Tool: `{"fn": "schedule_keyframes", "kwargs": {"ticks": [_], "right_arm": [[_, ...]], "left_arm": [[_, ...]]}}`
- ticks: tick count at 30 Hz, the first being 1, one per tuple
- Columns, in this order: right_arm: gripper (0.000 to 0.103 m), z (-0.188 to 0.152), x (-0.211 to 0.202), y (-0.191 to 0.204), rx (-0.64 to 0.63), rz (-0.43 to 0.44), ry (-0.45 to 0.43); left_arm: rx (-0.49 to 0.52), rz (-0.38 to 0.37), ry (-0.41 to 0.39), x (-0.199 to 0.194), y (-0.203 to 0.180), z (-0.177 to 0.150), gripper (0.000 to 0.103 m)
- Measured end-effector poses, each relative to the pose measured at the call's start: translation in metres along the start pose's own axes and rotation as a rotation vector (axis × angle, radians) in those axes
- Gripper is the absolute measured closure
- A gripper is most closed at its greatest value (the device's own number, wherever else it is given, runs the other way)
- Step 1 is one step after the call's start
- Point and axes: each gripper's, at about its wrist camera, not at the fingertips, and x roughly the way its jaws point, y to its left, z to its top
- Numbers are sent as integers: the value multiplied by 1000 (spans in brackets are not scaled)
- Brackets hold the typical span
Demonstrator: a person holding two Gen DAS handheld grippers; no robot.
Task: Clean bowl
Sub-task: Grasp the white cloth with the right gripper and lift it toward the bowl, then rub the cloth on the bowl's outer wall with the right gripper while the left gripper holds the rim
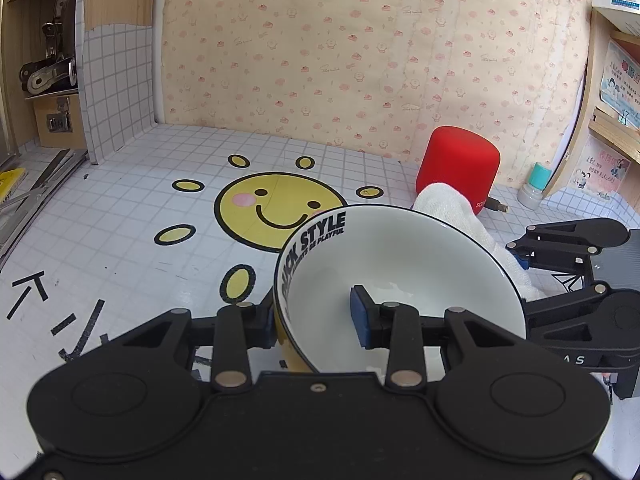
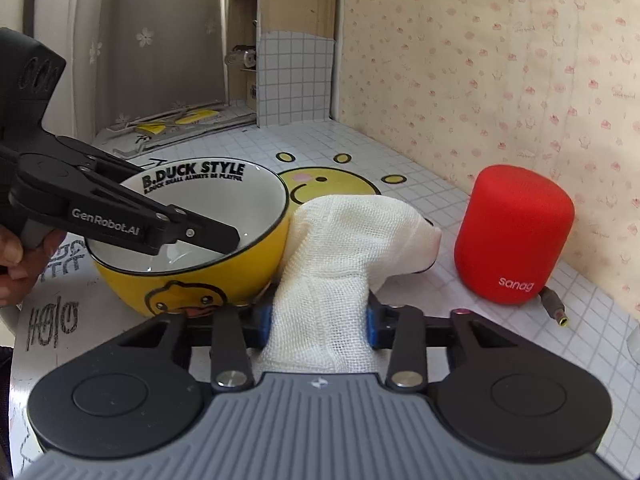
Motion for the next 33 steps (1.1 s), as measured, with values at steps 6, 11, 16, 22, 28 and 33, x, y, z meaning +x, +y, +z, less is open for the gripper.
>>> {"fn": "schedule_keyframes", "kwargs": {"ticks": [6, 11, 16, 22, 28, 33], "right_arm": [[74, 14, -11, -10, 2, -57, -98], [74, 18, -4, -20, 72, -26, -183], [74, 26, 6, -24, 141, 57, -240], [74, 27, -1, -19, 117, 88, -239], [74, 10, -26, -23, 116, 116, -241], [74, 3, -34, -27, 146, 143, -256]], "left_arm": [[-3, 10, -5, -1, 1, 0, 66], [-1, 24, -6, 0, 5, 4, 58], [17, 29, -11, 0, 4, 3, 59], [11, 30, -18, -1, 3, 2, 63], [13, 33, -14, 0, -3, -1, 63], [32, 33, -16, 0, -10, -2, 63]]}}
